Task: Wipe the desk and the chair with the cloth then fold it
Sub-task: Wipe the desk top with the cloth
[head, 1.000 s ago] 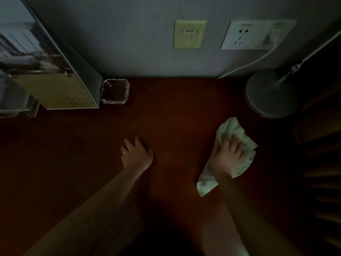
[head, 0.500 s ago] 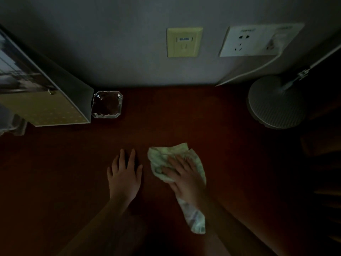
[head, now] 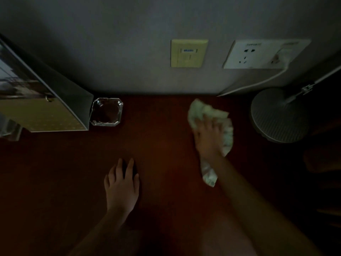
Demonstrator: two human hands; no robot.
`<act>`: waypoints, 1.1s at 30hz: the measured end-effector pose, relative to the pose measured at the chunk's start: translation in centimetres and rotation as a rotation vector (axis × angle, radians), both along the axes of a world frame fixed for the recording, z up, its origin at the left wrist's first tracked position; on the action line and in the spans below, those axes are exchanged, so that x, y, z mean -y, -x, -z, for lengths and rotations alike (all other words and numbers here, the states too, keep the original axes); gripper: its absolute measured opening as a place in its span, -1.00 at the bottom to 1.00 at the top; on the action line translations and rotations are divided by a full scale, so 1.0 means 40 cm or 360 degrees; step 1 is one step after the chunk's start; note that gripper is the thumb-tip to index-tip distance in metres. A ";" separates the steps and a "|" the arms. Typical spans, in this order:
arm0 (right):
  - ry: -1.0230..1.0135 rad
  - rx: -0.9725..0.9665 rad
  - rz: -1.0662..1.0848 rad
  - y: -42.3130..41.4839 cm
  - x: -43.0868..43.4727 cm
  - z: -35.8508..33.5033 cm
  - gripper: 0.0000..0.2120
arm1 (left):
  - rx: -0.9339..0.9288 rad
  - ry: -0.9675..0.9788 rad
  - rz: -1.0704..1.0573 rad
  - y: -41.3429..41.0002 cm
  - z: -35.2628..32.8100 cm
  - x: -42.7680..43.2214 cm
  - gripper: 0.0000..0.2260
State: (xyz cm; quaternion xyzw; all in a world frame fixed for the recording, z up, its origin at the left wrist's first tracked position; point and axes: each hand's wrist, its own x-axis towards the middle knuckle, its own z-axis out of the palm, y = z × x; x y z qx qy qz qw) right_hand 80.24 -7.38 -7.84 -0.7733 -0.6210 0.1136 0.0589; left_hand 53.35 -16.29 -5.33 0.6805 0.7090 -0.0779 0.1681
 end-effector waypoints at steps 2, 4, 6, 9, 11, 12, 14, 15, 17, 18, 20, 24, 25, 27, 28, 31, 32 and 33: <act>-0.0095 -0.0080 -0.0458 0.125 0.069 0.002 -0.51 | -0.0001 -0.0016 -0.0032 -0.011 0.002 0.002 -0.49; -0.0079 -0.0072 -0.0939 0.245 0.149 0.001 -0.54 | 0.0012 -0.0018 -0.0063 -0.019 0.004 0.005 -0.49; -0.0037 -0.0006 -0.1169 0.323 0.212 -0.003 -0.56 | 0.0030 0.0004 -0.0065 -0.018 0.004 0.008 -0.48; -0.0095 -0.0083 -0.1196 0.307 0.197 0.009 -0.58 | 0.0017 0.0018 -0.0021 0.001 0.001 0.002 -0.48; -0.0095 -0.0161 -0.1193 0.255 0.142 0.024 -0.59 | -0.0013 0.0025 0.0036 0.019 -0.003 -0.006 -0.49; -0.0120 -0.0156 -0.1108 0.221 0.106 0.033 -0.59 | -0.0021 0.0035 0.0070 0.027 -0.006 -0.010 -0.50; -0.0162 -0.0122 -0.0790 0.150 0.029 0.040 -0.56 | -0.0016 0.0054 0.0113 0.039 -0.010 -0.017 -0.51; -0.0152 -0.0073 -0.0605 0.114 -0.009 0.034 -0.55 | -0.0012 0.0054 0.0124 0.042 -0.011 -0.018 -0.52; -0.0105 0.0028 -0.0271 0.058 -0.069 0.019 -0.53 | -0.0007 0.0059 0.0140 0.045 -0.011 -0.018 -0.51; -0.0093 0.0050 -0.0162 0.048 -0.089 0.014 -0.51 | 0.0002 0.0060 0.0145 0.047 -0.009 -0.019 -0.51; -0.0101 0.0081 -0.0055 0.067 -0.108 0.004 -0.51 | 0.0031 0.0077 0.0110 0.046 -0.011 -0.019 -0.47; -0.0071 0.0017 -0.0200 0.204 -0.124 0.007 -0.59 | 0.0135 0.0050 0.0097 0.055 -0.026 -0.021 -0.44; -0.0097 0.0008 -0.0310 0.246 -0.124 0.009 -0.60 | 0.0140 0.0058 0.0118 0.061 -0.027 -0.023 -0.49; -0.0162 0.0035 -0.0533 0.332 -0.103 0.012 -0.60 | 0.0164 0.0069 0.0139 0.074 -0.025 -0.023 -0.52; -0.0155 0.0042 -0.0644 0.368 -0.083 0.013 -0.61 | 0.0176 0.0062 0.0133 0.076 -0.027 -0.021 -0.49; -0.0083 0.0005 -0.0829 0.411 -0.010 0.006 -0.64 | 0.0162 0.0049 0.0068 0.066 -0.026 -0.014 -0.48; -0.0063 0.0000 -0.0835 0.402 0.014 0.006 -0.62 | 0.0164 0.0051 0.0046 0.058 -0.026 -0.012 -0.48; -0.0078 -0.0001 -0.0817 0.385 0.035 0.008 -0.60 | 0.0176 0.0057 0.0023 0.051 -0.024 -0.011 -0.49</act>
